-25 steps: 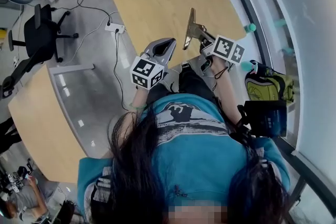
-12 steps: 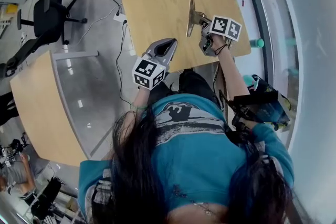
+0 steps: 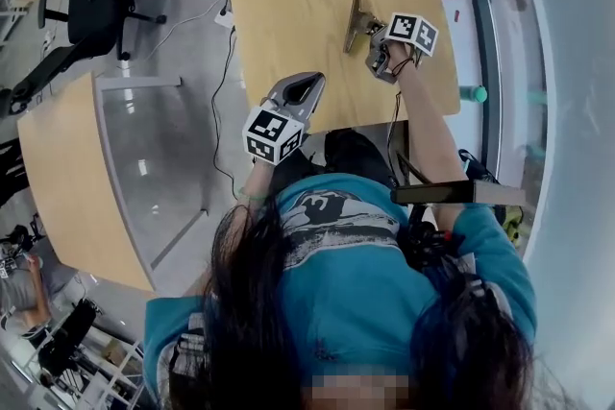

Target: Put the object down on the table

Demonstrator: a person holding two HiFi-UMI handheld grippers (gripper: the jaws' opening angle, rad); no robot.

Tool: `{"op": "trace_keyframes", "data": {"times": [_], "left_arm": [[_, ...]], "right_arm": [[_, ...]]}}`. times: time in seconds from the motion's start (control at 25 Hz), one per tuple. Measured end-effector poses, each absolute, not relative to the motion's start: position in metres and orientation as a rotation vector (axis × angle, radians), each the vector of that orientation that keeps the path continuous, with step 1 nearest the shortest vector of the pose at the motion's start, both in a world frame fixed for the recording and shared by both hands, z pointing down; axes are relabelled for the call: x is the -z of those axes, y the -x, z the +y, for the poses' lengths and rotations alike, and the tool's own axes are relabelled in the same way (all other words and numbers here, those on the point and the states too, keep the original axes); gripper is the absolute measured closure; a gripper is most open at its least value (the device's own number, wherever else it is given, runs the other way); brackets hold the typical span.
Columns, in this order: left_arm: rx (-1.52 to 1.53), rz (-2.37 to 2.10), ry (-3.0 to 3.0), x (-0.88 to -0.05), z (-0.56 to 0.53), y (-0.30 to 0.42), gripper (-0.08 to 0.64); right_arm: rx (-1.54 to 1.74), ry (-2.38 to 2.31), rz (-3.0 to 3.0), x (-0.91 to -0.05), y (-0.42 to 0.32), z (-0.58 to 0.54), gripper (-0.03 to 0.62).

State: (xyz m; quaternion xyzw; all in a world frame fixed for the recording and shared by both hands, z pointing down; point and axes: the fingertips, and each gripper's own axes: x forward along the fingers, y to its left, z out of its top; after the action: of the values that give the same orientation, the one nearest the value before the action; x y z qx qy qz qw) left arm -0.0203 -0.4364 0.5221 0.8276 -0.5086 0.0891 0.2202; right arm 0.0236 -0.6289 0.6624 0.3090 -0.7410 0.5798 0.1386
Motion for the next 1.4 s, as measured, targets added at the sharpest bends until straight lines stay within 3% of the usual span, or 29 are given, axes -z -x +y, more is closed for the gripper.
{"op": "trace_keyframes", "data": {"times": [0.72,0.92,1.4], "left_arm": [[-0.259,-1.452,-2.251,-0.524,-0.425,0.024,0.557],[-0.254,-1.455,-2.258,-0.522,-0.422,0.027,0.557],[-0.224,-1.450,-2.277,-0.517,-0.403,0.043,0.557]], "right_arm": [[-1.753,-0.909,-2.096,-0.690,-0.029,-0.631,0.574],[-1.780,-0.903,-2.108,-0.683,-0.028,-0.629,0.469],[-1.726,-1.107,-2.135,-0.660,-0.053,-0.602,0.463]]}}
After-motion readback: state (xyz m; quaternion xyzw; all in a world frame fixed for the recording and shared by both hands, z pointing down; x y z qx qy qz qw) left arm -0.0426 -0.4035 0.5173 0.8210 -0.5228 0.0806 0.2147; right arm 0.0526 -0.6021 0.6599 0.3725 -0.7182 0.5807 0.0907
